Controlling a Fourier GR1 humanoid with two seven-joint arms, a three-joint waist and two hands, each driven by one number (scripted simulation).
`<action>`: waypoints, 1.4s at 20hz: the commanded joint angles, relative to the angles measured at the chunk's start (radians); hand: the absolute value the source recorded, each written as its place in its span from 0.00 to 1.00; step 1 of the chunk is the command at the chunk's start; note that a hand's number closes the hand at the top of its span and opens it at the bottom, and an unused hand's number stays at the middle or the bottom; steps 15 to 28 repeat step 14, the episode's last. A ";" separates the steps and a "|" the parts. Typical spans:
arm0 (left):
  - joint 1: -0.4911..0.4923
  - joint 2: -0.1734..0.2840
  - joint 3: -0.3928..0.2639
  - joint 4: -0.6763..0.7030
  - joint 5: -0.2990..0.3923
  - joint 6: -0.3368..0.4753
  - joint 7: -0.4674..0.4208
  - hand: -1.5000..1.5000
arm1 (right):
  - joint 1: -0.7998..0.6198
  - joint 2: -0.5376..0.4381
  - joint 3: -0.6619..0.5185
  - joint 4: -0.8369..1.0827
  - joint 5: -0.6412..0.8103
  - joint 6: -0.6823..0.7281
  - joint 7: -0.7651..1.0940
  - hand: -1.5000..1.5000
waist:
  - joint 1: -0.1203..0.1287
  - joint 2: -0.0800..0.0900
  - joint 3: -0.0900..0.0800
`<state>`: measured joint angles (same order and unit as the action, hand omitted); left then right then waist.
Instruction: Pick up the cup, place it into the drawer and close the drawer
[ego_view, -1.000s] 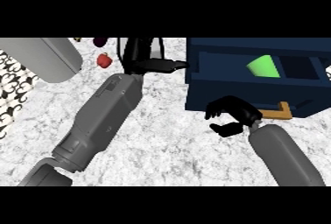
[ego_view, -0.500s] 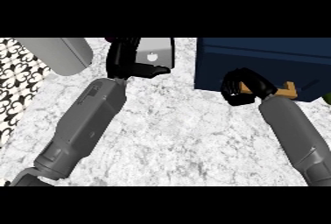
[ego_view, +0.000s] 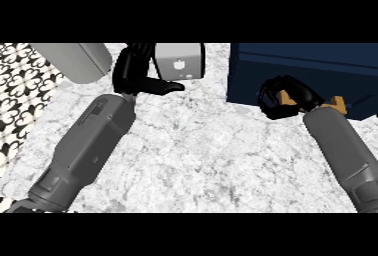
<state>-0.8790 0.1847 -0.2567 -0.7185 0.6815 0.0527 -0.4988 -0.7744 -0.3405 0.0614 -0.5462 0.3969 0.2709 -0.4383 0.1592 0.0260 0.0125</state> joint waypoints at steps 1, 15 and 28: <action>0.032 0.026 0.002 -0.016 0.010 -0.038 0.013 0.00 | -0.177 -0.114 -0.091 0.046 -0.012 -0.069 0.081 1.00 | 0.044 0.017 -0.009; 0.065 0.019 -0.013 -0.058 0.014 -0.079 0.011 0.00 | -0.146 -0.150 -0.113 -0.017 -0.074 0.027 0.082 1.00 | 0.070 0.024 -0.010; 0.065 0.019 -0.013 -0.058 0.014 -0.079 0.011 0.00 | -0.146 -0.150 -0.113 -0.017 -0.074 0.027 0.082 1.00 | 0.070 0.024 -0.010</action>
